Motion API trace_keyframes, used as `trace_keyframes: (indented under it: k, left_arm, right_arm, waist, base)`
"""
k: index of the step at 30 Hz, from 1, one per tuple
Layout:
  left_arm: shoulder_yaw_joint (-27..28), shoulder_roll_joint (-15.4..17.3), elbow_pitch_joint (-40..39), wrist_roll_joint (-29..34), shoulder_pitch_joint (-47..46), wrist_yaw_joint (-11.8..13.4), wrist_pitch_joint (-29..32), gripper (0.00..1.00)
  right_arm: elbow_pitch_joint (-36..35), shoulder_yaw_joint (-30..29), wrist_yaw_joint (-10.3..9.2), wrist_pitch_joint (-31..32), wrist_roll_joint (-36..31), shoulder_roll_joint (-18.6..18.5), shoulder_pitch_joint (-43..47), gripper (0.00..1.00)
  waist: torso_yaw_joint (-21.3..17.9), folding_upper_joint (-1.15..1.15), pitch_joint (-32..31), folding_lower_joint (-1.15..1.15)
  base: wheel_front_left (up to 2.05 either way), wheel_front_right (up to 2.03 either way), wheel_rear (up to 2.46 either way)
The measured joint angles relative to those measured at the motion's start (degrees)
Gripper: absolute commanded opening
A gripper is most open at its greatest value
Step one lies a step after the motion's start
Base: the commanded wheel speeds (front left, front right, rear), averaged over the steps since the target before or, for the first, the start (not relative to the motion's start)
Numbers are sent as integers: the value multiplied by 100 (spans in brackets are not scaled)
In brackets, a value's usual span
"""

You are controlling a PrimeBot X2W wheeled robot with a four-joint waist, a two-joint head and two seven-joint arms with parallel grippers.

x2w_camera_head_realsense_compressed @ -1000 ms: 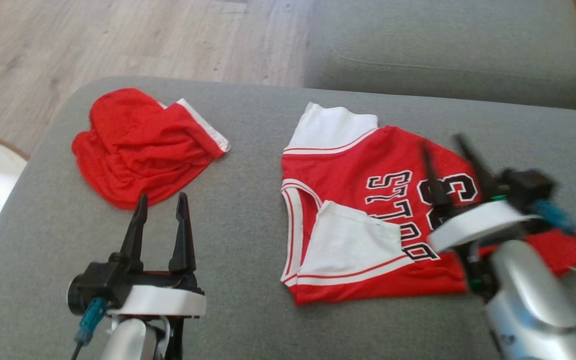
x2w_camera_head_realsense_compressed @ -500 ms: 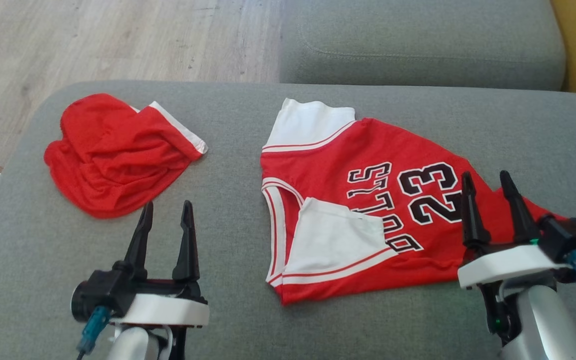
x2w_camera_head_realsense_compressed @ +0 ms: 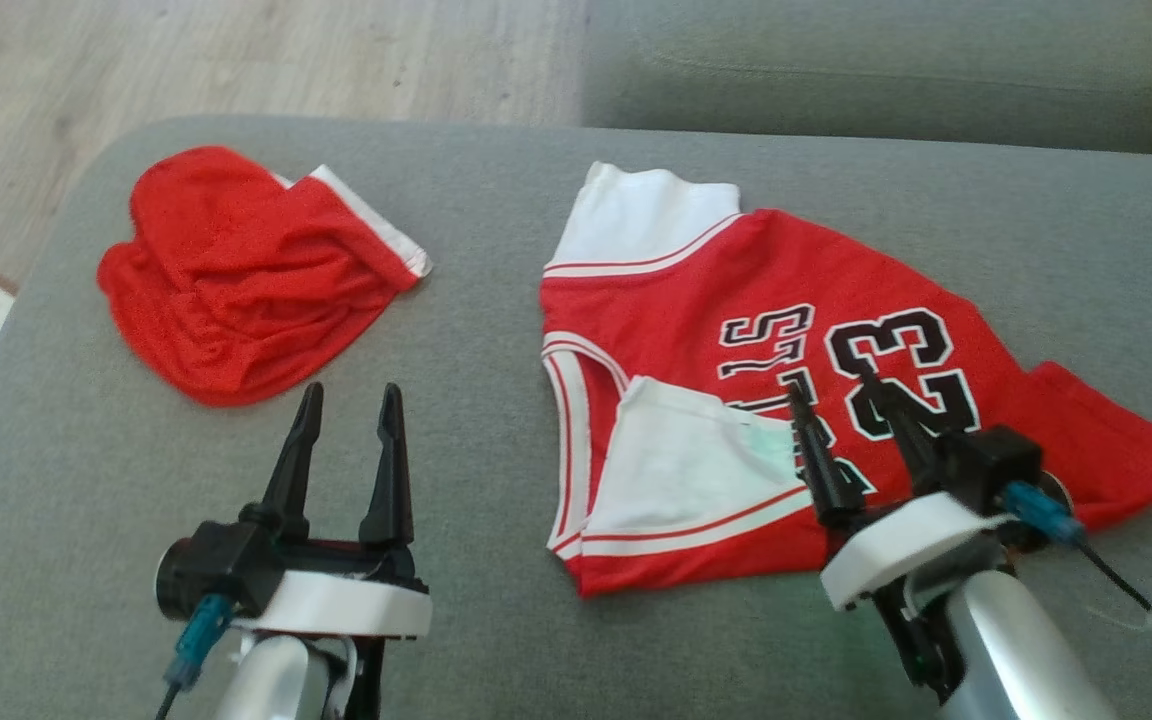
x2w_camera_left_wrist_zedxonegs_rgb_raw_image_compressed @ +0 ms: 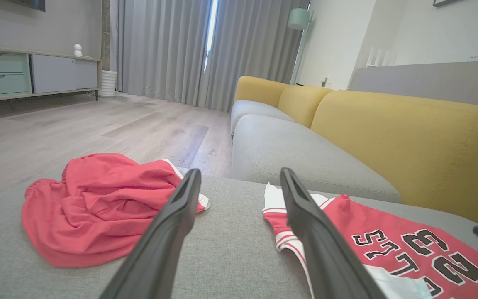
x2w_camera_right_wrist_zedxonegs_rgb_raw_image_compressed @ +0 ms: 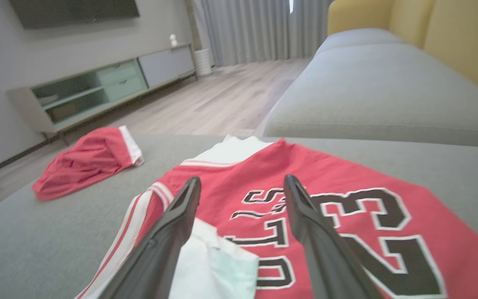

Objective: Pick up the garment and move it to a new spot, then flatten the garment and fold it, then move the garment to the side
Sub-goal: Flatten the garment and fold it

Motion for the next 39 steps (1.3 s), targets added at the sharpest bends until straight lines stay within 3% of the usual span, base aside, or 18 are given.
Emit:
trace_keyframes:
  k: [5,11,19,26,36,37,38,39]
  left_arm:
    - [-80,0,24,-59,-80,1,-1,100]
    - [-227,0,36,-157,-219,3,-1,100]
    - [-571,-2,34,-421,-516,73,0,100]
    - [-853,-7,20,-662,-574,181,-1,100]
    - [-1111,-8,-32,-803,-759,256,-1,100]
    - [-1151,-8,-37,-812,-766,264,0,100]
    - [-1190,-9,-43,-829,-766,282,-1,100]
    - [-1214,-9,-46,-854,-766,303,-1,100]
  right_arm:
    - [330,403,0,188,3,-176,-363,100]
    - [1095,385,0,624,-113,-277,-1304,100]
    - [2587,-312,0,1515,-174,-441,-2850,100]
    - [3744,-910,0,2022,-488,-701,-3622,100]
    - [4573,-1076,0,2274,-1104,-789,-4267,100]
    - [4621,-1076,0,2301,-1137,-812,-4322,97]
    - [4668,-1072,0,2330,-1159,-832,-4365,15]
    - [4713,-1055,0,2345,-1174,-847,-4411,0]
  waist:
    - [230,0,130,0]
    - [514,0,363,0]
    - [1058,0,726,0]
    - [1505,0,1031,0]
    - [1783,0,1324,0]
    - [1799,0,1342,0]
    - [1817,0,1359,-1]
    - [1837,0,1374,-1]
  base:
    - [0,0,0]
    - [0,0,0]
    - [0,0,0]
    - [0,0,0]
    - [0,0,0]
    - [0,0,0]
    - [0,0,0]
    - [0,0,0]
